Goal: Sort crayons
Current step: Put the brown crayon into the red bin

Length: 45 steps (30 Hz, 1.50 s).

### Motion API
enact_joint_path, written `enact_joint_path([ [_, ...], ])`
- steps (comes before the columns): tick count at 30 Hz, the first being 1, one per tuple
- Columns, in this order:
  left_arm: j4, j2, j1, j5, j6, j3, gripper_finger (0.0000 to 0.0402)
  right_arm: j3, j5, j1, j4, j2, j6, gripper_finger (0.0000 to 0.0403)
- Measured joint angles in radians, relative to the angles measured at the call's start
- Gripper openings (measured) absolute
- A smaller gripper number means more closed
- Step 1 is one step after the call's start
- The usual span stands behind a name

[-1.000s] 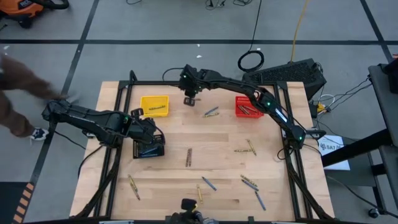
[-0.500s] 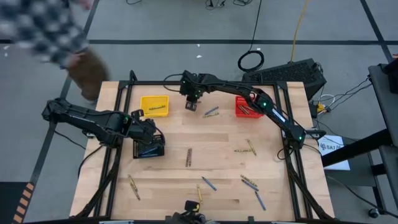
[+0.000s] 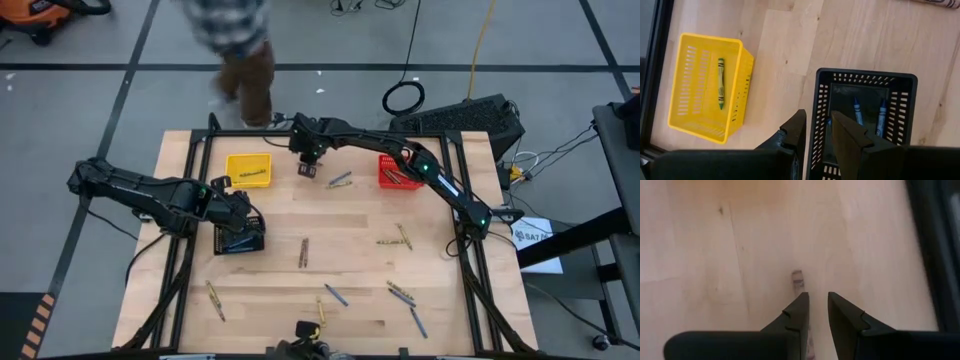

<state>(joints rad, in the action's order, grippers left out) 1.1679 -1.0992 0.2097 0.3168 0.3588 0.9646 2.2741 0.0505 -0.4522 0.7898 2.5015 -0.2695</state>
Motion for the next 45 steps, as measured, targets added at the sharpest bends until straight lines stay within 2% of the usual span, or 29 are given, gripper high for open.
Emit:
enact_joint_path([
  [5,0.0,0.0,0.0,0.0,0.0,0.0,0.0085,0.084,-0.003,-0.01,0.073,-0.002,-0.057,0.0057],
  [8,0.001,0.0,0.0,0.0,0.0,0.0,0.0085,0.069,0.002,-0.022,0.132,-0.048,-0.123,0.0057],
  [15,0.001,0.0,0.0,0.0,-0.007,0.0,0.0085,0.082,0.113,-0.06,0.435,-0.089,-0.489,0.0057],
  [19,0.0,0.0,0.0,0.0,-0.001,0.0,0.0085,0.082,0.132,-0.099,0.426,-0.089,-0.57,0.0057],
  [23,0.001,0.0,0.0,0.0,-0.001,0.0,0.0085,0.082,0.151,-0.128,0.306,-0.089,-0.489,0.0057],
  [28,0.0,0.0,0.0,0.0,-0.001,0.0,0.0085,0.082,0.315,-0.117,0.276,-0.081,-0.325,0.0057],
  [30,0.0,0.0,0.0,0.0,-0.001,0.0,0.0085,0.082,0.292,-0.09,0.267,-0.066,-0.251,0.0057],
  [33,0.0,0.0,0.0,0.001,-0.001,0.0,0.0085,0.082,0.193,-0.04,0.226,-0.047,-0.167,0.0057],
  [36,0.0,0.0,0.0,0.001,-0.001,0.0,0.0085,0.082,0.137,-0.003,0.194,-0.043,-0.139,0.0057],
  [45,0.0,0.0,0.0,0.001,-0.003,-0.001,0.0085,0.082,0.134,-0.012,0.193,-0.034,-0.083,0.0057],
])
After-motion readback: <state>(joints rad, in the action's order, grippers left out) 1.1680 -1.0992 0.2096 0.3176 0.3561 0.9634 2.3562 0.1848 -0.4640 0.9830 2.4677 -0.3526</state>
